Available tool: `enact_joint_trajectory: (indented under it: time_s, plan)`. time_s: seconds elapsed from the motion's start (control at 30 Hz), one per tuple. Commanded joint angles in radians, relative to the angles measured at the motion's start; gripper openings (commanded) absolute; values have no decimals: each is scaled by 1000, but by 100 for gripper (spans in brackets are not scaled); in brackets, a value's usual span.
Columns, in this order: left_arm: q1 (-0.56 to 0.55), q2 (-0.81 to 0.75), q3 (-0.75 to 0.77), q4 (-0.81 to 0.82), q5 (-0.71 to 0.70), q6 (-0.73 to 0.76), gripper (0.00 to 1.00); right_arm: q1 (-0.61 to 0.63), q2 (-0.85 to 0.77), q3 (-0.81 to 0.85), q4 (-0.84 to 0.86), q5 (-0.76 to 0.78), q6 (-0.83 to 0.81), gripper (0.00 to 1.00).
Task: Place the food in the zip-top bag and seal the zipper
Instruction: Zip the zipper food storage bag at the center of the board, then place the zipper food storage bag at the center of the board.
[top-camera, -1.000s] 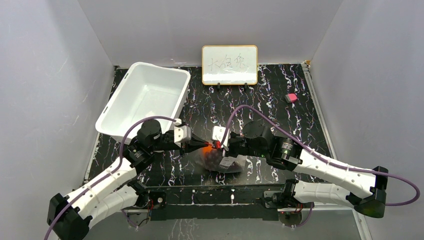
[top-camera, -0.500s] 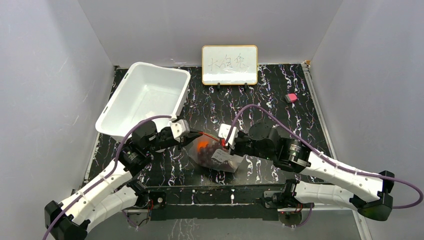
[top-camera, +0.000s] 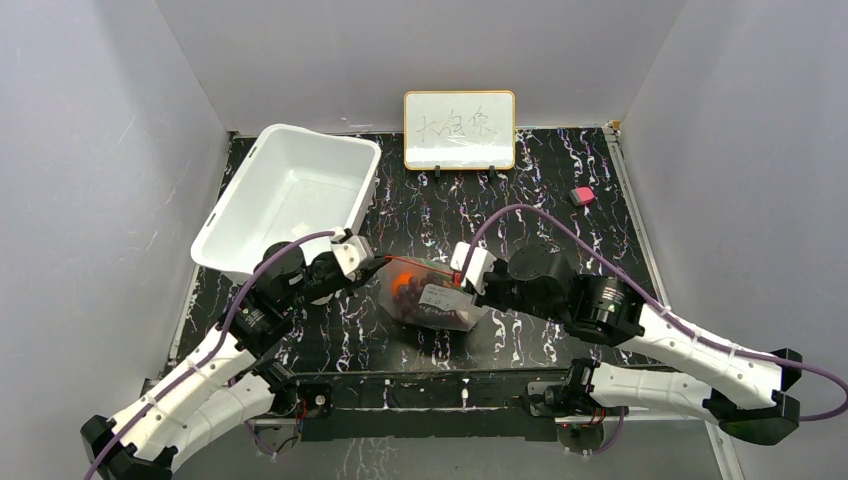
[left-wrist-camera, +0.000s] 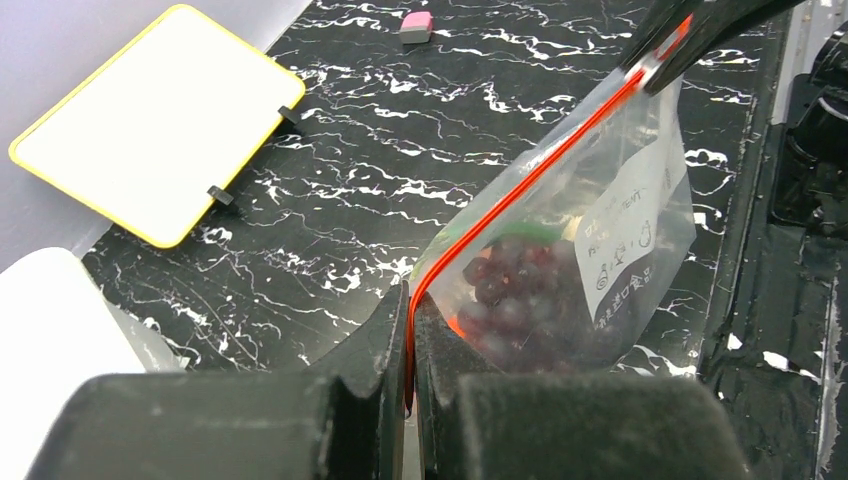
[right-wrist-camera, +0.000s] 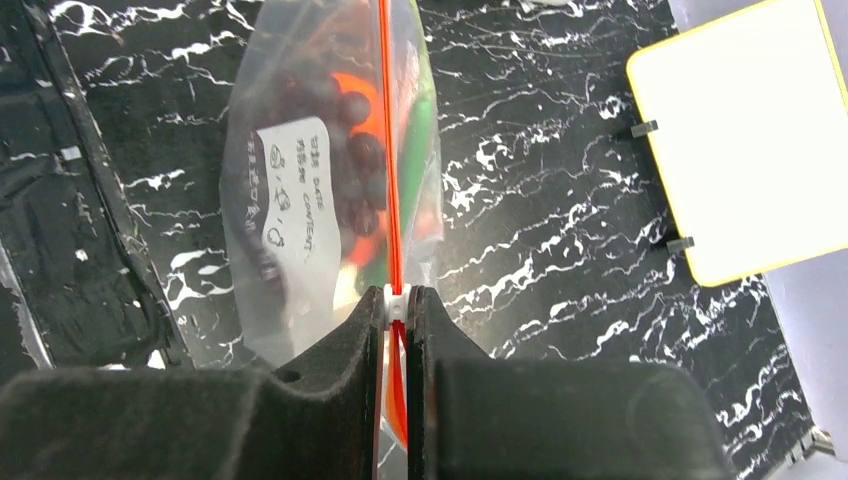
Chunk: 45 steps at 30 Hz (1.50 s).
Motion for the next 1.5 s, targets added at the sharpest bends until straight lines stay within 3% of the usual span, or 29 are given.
enact_joint_trajectory:
  time_s: [0.0,0.33,0.5,0.7,0.9,1.07,1.17,1.27,1.47]
  plan:
    - [12,-32,17,4,-130,29,0,-4,-47,68,-209,125,12,0]
    - [12,-8,47,-58,-178,47,0,-4,-105,186,-466,249,85,0]
    - [13,-9,33,-40,-199,23,0,-4,-119,206,-516,261,127,0]
    - [13,-17,44,-46,-157,-5,0,-4,-111,228,-444,101,172,0]
    - [12,-37,116,-201,-25,-60,0,-4,-139,177,-316,-160,210,0]
    - [12,-6,147,-280,33,-95,0,-4,-177,110,-156,-145,208,0]
    - [12,41,149,-271,23,-96,0,-5,-152,46,-87,-11,167,0]
    - [12,85,158,-234,-1,-112,14,-4,-82,8,-35,135,161,0]
    - [13,129,222,-187,-89,-194,57,-34,52,-37,53,340,188,0]
